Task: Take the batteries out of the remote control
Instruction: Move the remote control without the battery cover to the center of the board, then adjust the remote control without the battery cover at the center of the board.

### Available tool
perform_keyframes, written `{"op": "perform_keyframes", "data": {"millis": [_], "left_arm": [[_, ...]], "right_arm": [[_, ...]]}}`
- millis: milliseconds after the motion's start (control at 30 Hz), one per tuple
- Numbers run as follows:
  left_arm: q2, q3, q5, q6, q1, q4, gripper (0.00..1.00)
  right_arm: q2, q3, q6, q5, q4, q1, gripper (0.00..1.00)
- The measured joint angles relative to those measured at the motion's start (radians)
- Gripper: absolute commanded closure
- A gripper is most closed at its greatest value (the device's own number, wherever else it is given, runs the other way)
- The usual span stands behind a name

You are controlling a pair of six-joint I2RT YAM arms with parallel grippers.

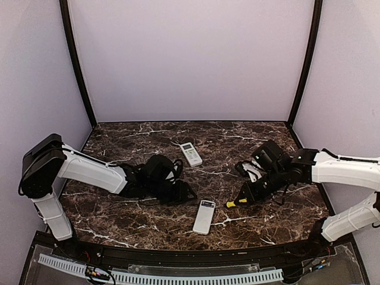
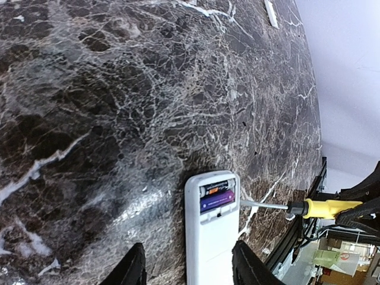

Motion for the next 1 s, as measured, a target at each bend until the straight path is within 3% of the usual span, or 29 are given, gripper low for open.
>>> {"op": "perform_keyframes", "data": {"millis": [467,1000], "left_arm": [[0.134,0.135,0.017,0.053,-0.033,-0.028,0.57],[0.173,0.237,-0.084,0.142,-0.135,-0.197,0.22]], "right_arm": [[0.038,0.086,0.103,0.163,-0.014,0.071,1.0],[0.111,0.179,-0.047,0.211,-0.071,0.087,1.0]]}}
